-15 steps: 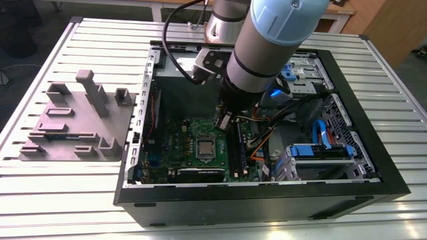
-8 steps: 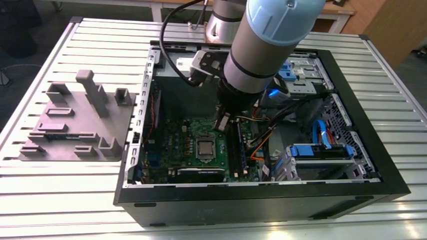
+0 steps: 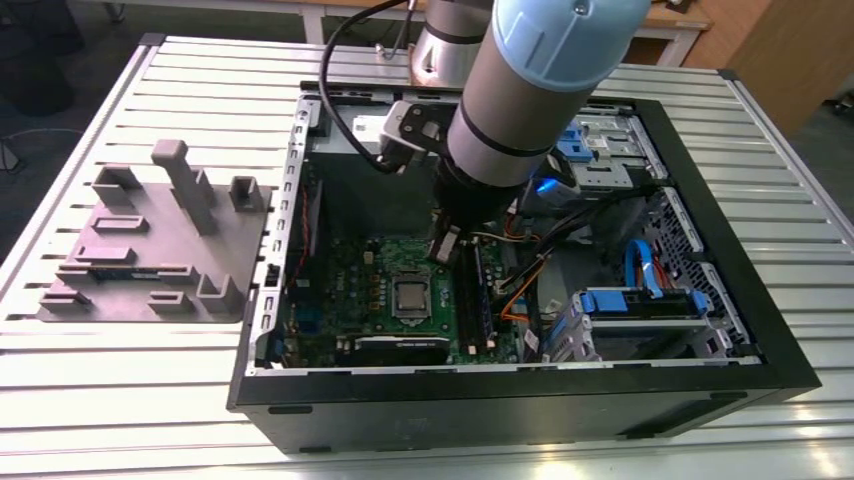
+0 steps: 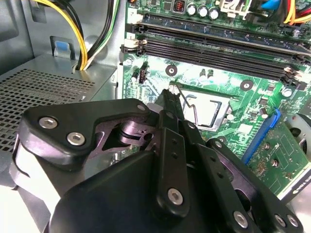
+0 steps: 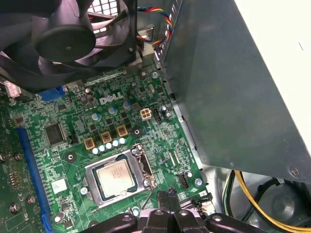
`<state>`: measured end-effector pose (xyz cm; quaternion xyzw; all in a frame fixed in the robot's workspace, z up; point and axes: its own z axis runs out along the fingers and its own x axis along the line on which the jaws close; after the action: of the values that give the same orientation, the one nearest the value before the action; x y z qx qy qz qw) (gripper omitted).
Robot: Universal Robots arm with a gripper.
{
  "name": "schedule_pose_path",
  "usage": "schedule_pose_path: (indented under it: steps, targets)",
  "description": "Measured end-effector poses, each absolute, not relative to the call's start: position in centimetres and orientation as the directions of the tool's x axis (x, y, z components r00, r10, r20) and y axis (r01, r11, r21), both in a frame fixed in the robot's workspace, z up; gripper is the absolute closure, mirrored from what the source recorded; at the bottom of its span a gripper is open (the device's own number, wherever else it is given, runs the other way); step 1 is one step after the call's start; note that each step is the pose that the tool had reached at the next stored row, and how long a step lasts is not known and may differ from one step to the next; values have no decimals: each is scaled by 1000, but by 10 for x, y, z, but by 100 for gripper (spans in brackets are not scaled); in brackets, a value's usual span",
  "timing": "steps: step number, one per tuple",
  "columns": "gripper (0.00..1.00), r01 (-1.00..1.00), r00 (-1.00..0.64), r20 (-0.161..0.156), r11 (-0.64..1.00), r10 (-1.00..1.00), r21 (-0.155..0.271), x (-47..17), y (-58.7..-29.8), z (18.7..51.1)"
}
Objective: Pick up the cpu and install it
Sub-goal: 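Install the first cpu locking lever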
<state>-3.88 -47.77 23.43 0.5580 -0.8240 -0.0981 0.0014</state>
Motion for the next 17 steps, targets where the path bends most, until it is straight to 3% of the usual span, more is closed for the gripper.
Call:
schedule_pose_path:
  steps: [11,17]
  targets:
    - [90,-948,-296,-109,278,-949,157,-42,-483,234]
    - [90,-958,-271,-118,255,-955,132,-43,-486,234]
